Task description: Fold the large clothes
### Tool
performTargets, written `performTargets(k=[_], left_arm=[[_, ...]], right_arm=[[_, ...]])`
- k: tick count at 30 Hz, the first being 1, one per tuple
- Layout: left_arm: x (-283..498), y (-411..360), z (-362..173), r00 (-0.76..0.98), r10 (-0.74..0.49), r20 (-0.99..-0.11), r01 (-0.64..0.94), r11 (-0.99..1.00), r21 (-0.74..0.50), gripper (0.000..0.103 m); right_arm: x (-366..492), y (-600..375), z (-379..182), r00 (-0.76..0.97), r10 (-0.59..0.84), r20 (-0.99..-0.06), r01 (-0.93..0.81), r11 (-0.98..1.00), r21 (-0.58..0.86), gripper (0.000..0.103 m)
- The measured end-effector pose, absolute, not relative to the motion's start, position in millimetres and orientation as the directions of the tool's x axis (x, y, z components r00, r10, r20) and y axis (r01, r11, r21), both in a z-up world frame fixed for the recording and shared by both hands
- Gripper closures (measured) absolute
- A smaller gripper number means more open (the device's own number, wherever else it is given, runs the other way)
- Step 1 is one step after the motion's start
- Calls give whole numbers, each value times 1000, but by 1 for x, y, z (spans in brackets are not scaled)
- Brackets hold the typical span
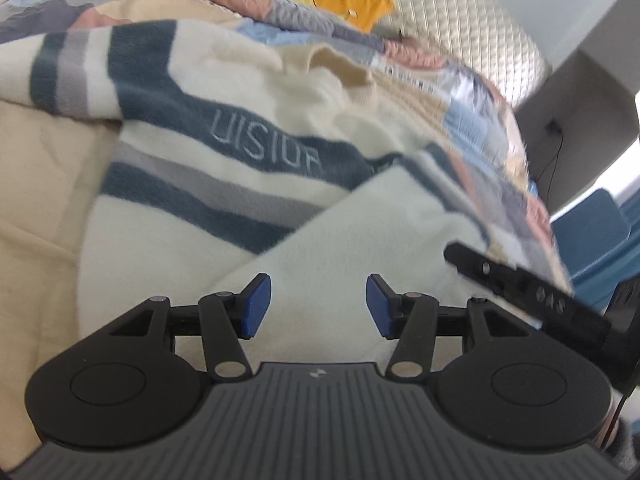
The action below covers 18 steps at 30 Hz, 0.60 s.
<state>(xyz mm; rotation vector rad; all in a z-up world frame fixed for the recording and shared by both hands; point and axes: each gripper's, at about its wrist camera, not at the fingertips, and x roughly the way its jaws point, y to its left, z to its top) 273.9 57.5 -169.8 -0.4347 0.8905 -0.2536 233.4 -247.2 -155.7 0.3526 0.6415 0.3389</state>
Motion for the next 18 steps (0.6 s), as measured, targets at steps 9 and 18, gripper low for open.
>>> performTargets(k=[9,18], left_arm=[[279,35,-191,565,-291,-772,54,947,-317,45],[273,18,-197,580,-208,-788,69,976,-207,45]], right_arm=[[248,-254,-179,750,383,-540,-169,899,403,67],[254,-244,-194,716,336,-611,-170,934,314,68]])
